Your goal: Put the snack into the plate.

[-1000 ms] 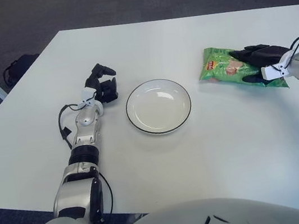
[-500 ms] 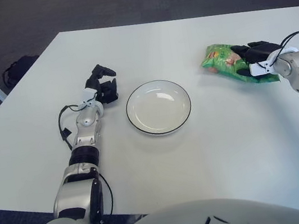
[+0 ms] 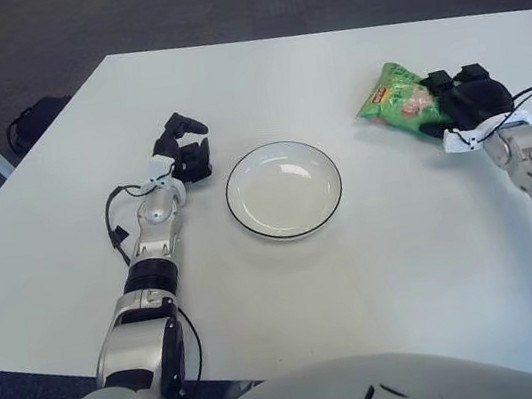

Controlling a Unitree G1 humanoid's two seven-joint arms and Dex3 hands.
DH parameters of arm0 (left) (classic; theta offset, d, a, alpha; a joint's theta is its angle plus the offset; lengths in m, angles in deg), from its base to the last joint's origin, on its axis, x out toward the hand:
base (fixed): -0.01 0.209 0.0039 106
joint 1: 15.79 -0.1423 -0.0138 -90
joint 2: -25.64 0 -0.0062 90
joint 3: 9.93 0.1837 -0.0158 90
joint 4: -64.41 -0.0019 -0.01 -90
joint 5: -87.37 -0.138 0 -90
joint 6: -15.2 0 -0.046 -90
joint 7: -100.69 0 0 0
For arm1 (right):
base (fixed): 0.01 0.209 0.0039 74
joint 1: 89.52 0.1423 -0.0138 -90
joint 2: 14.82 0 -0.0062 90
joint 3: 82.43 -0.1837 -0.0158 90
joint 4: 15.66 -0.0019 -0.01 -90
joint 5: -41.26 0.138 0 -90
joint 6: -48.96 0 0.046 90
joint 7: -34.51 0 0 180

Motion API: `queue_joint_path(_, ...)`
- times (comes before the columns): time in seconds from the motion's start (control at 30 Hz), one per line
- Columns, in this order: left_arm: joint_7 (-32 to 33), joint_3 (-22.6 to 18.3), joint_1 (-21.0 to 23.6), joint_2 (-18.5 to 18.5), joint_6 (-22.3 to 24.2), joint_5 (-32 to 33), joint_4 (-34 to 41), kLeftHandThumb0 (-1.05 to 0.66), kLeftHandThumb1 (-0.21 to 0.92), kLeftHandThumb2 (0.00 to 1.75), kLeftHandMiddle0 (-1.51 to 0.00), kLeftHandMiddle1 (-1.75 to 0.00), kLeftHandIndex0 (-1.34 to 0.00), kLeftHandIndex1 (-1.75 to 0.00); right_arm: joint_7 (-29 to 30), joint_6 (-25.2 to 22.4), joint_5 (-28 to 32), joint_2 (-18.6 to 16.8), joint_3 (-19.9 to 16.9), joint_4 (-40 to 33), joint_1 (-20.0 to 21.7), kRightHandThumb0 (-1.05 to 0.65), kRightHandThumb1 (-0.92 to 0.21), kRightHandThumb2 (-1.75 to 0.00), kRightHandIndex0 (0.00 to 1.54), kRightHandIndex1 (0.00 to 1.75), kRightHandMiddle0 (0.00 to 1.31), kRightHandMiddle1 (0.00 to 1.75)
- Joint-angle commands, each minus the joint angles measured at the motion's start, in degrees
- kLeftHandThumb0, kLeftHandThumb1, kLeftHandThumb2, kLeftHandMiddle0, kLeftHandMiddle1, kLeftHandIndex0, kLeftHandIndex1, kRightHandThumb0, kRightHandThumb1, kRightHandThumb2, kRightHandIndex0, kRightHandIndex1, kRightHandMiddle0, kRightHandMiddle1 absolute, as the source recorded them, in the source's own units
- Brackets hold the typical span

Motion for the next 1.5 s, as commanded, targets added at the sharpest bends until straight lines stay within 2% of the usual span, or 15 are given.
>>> queue_joint_path(0.0,1.12,0.84,-4.64,1.55,-0.05,-1.12,-2.08,-0.41,0.56,1.01,-1.19,-1.75,-0.42,-1.75,4.42,3.64,1.03,-1.77,-0.11,3.61,-2.01,-0.01,-0.20,-1.36,0.70,1.46,0.61,1.72)
queue_joint_path(0.07,1.76,0.97,-4.65,1.69,-0.24,-1.45,-2.03,-0.41,0.54,1.03,-1.20,-1.75,-0.44,-1.75,6.60,6.23,1.96,-2.00,-0.64,4.79,-1.77,0.00,-0.14,-1.40,0.80,1.37,0.65,1.74)
queue_joint_path(0.17,2.29,1.21,-4.64,1.79,-0.18,-1.90,-1.90,-0.42,0.53,1.05,-1.20,-1.75,-0.45,-1.75,8.33,9.29,3.09,-2.06,-1.16,6.54,-1.06,0.00,-0.10,-1.42,0.87,1.30,0.67,1.74)
queue_joint_path(0.27,2.57,1.38,-4.60,1.86,-0.16,-2.19,-1.85,-0.42,0.52,1.06,-1.20,-1.75,-0.45,-1.75,9.47,11.22,3.56,-2.06,-1.32,8.20,-0.19,0.00,-0.07,-1.45,0.91,1.29,0.67,1.75)
queue_joint_path(0.47,2.74,1.81,-4.54,1.86,-0.09,-2.83,-1.61,-0.42,0.50,1.08,-1.20,-1.75,-0.47,-1.75,11.29,14.13,4.53,-2.05,-1.84,9.23,2.33,0.00,-0.06,-1.52,0.88,1.47,0.62,1.75)
queue_joint_path(0.6,2.60,2.01,-4.51,1.93,-0.10,-2.84,-1.45,-0.42,0.50,1.09,-1.19,-1.75,-0.47,-1.75,8.83,12.91,5.99,-2.18,-3.52,1.27,2.51,0.00,-0.10,-1.52,0.82,1.59,0.56,1.75)
queue_joint_path(0.73,2.88,2.09,-4.47,2.06,-0.30,-2.92,-1.51,-0.43,0.49,1.09,-1.19,-1.75,-0.47,-1.75,7.12,12.56,7.13,-2.92,-5.00,-2.26,2.70,0.00,-0.12,-1.52,0.79,1.64,0.54,1.75)
queue_joint_path(0.93,3.36,2.29,-4.48,2.01,-0.51,-3.25,-1.51,-0.43,0.49,1.09,-1.18,-1.75,-0.47,-1.75,4.18,12.23,8.69,-4.51,-6.53,-6.01,4.09,0.00,-0.13,-1.52,0.78,1.67,0.53,1.75)
queue_joint_path(1.27,3.89,2.68,-4.44,1.77,-0.66,-3.81,-1.63,-0.43,0.49,1.10,-1.17,-1.75,-0.48,-1.75,-1.43,15.52,11.27,-7.74,-7.71,-11.39,7.31,0.00,-0.13,-1.51,0.78,1.67,0.52,1.75)
queue_joint_path(1.47,4.61,2.77,-4.08,1.64,0.94,-4.26,-1.91,-0.43,0.49,1.10,-1.20,-1.75,-0.48,-1.75,-6.24,13.21,11.38,-11.46,-7.17,-20.64,7.58,0.00,-0.13,-1.51,0.78,1.66,0.52,1.75)
